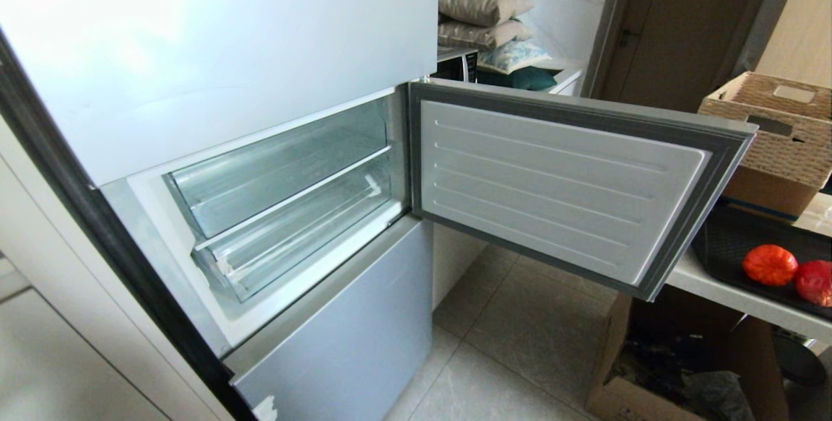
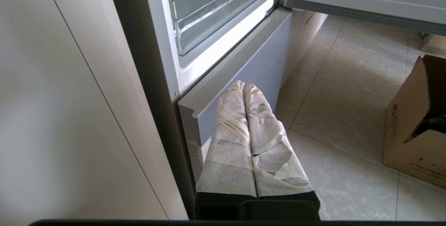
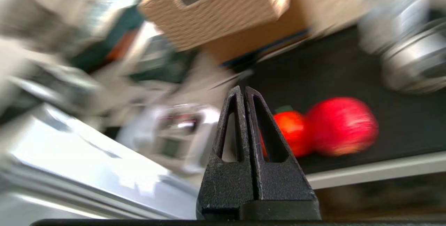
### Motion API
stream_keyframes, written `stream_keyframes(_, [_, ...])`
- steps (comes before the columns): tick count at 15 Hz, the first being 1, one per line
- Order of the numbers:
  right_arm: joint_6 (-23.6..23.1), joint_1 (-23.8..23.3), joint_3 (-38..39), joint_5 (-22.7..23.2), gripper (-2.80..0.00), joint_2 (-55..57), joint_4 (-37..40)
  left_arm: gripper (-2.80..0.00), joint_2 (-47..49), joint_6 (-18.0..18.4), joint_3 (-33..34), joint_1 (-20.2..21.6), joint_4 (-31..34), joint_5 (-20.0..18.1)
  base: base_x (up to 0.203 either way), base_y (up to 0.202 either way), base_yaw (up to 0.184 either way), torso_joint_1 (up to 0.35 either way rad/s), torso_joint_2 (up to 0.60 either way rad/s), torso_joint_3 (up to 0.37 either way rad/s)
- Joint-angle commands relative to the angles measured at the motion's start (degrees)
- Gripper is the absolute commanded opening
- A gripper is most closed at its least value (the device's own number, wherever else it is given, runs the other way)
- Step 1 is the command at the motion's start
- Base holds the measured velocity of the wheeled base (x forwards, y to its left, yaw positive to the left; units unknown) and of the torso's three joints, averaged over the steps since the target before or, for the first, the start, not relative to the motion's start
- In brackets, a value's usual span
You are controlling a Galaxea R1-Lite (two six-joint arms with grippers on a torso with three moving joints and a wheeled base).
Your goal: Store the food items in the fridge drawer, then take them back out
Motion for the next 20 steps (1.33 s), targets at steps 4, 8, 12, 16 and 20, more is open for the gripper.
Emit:
stream_keyframes(4, [17.2,-0.8,-14.5,14.5,-2.8,15.3,-2.0,-2.8,0.1,0.0,0.0,0.0,0.0,0.0,0.0,0.0,0.0,0.0,0.0,0.0])
stream_keyframes(8, [28.7,1.5,-22.9,30.3,-2.8,21.7,-2.4,-2.8,0.1,0.0,0.0,0.0,0.0,0.0,0.0,0.0,0.0,0.0,0.0,0.0])
stream_keyframes(12, [29.8,7.4,-27.9,31.7,-2.8,26.8,-2.4,-2.8,0.1,0.0,0.0,0.0,0.0,0.0,0.0,0.0,0.0,0.0,0.0,0.0])
stream_keyframes(16, [36.6,11.2,-38.5,32.0,-2.8,33.0,-2.3,-2.8,0.1,0.0,0.0,0.0,0.0,0.0,0.0,0.0,0.0,0.0,0.0,0.0])
stream_keyframes(20, [37.2,14.2,-37.2,35.1,-2.8,33.7,-2.0,-2.8,0.1,0.0,0.0,0.0,0.0,0.0,0.0,0.0,0.0,0.0,0.0,0.0])
